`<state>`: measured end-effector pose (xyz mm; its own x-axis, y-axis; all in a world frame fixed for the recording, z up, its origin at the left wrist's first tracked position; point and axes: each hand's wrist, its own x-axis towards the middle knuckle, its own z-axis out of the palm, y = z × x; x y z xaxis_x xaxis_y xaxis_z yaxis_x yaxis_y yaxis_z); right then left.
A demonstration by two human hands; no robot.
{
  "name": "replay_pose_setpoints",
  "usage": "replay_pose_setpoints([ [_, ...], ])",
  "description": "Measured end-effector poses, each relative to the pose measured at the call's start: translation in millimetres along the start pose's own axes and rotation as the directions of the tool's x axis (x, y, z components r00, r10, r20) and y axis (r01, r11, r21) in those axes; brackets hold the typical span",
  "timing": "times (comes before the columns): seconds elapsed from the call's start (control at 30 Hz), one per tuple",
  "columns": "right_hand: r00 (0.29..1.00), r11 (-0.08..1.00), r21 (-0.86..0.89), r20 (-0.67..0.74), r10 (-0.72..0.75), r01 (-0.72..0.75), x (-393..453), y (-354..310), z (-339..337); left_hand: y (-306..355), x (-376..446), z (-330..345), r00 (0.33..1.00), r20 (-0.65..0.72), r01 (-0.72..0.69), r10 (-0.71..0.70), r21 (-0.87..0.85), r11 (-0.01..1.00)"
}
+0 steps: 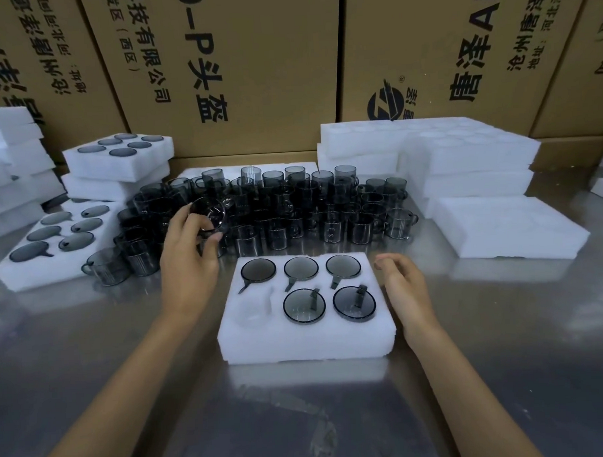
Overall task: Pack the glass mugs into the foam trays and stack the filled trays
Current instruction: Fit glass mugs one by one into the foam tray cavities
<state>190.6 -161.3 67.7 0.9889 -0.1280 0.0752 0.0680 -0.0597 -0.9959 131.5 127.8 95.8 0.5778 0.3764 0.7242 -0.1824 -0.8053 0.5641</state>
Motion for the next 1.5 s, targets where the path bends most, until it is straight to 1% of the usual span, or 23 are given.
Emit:
replay_pose_setpoints([
  [0.07, 0.999, 0.999, 0.003, 0.007, -0.037, 0.037, -4, -6, 0, 11, -13, -4, 1.000, 0.004, -0.014, 0.015, -0.074, 0.997],
  [0.13, 0.995, 0.995, -0.005, 0.020, -0.096, 0.096, -8, -12, 1, 21, -25, -8, 0.999, 0.041, -0.003, 0.008, -0.127, 0.992],
  [0.27, 0.980, 0.980, -0.012, 0.036, -0.197, 0.198, -14, -24, 5, 30, -30, -18, 0.980, 0.194, 0.080, -0.034, -0.233, 0.969],
  [0.37, 0.953, 0.946, -0.116, 0.060, -0.297, 0.302, -18, -24, 9, 30, -32, -23, 0.936, 0.335, 0.200, -0.111, -0.244, 0.949],
  [0.43, 0.930, 0.902, -0.227, 0.128, -0.345, 0.366, -22, -21, 11, 29, -32, -24, 0.901, 0.404, 0.265, -0.160, -0.221, 0.939],
  [0.5, 0.894, 0.832, -0.329, 0.193, -0.404, 0.447, -26, -21, 13, 30, -30, -28, 0.883, 0.435, 0.292, -0.177, -0.215, 0.932],
  [0.57, 0.845, 0.734, -0.420, 0.247, -0.474, 0.534, -30, -24, 14, 32, -29, -32, 0.867, 0.465, 0.321, -0.182, -0.240, 0.916],
  [0.63, 0.794, 0.648, -0.460, 0.310, -0.523, 0.607, -38, -29, 16, 33, -28, -37, 0.831, 0.528, 0.336, -0.174, -0.228, 0.914],
  [0.7, 0.743, 0.582, -0.463, 0.381, -0.550, 0.669, -50, -35, 22, 33, -28, -41, 0.792, 0.594, 0.325, -0.141, -0.214, 0.921],
  [0.77, 0.690, 0.540, -0.430, 0.463, -0.557, 0.724, -64, -40, 31, 33, -26, -45, 0.767, 0.632, 0.321, -0.114, -0.223, 0.920],
  [0.87, 0.614, 0.532, -0.335, 0.587, -0.527, 0.778, -86, -41, 46, 34, -25, -49, 0.743, 0.665, 0.323, -0.077, -0.255, 0.911],
  [0.93, 0.580, 0.531, -0.304, 0.647, -0.494, 0.791, -94, -38, 52, 35, -25, -50, 0.729, 0.682, 0.325, -0.056, -0.273, 0.906],
  [1.03, 0.582, 0.538, -0.310, 0.668, -0.464, 0.784, -95, -35, 53, 36, -26, -49, 0.715, 0.698, 0.316, -0.045, -0.265, 0.911],
  [1.13, 0.586, 0.517, -0.337, 0.669, -0.456, 0.787, -92, -33, 52, 34, -28, -47, 0.701, 0.710, 0.298, -0.067, -0.206, 0.932],
  [1.2, 0.582, 0.494, -0.349, 0.666, -0.467, 0.796, -92, -32, 54, 31, -30, -46, 0.688, 0.722, 0.284, -0.080, -0.166, 0.944],
  [1.27, 0.582, 0.496, -0.340, 0.641, -0.500, 0.799, -93, -31, 54, 28, -30, -46, 0.678, 0.729, 0.277, -0.092, -0.137, 0.951],
  [1.33, 0.579, 0.493, -0.325, 0.599, -0.554, 0.807, -94, -32, 53, 26, -29, -48, 0.682, 0.727, 0.266, -0.080, -0.145, 0.953],
  [1.4, 0.573, 0.491, -0.309, 0.558, -0.600, 0.815, -93, -31, 52, 24, -28, -50, 0.700, 0.712, 0.271, -0.058, -0.190, 0.944],
  [1.47, 0.578, 0.505, -0.297, 0.541, -0.611, 0.811, -92, -31, 53, 20, -25, -51, 0.726, 0.686, 0.267, -0.034, -0.237, 0.934],
  [1.5, 0.594, 0.525, -0.297, 0.541, -0.595, 0.797, -91, -30, 53, 18, -24, -51, 0.736, 0.677, 0.260, -0.029, -0.243, 0.934],
])
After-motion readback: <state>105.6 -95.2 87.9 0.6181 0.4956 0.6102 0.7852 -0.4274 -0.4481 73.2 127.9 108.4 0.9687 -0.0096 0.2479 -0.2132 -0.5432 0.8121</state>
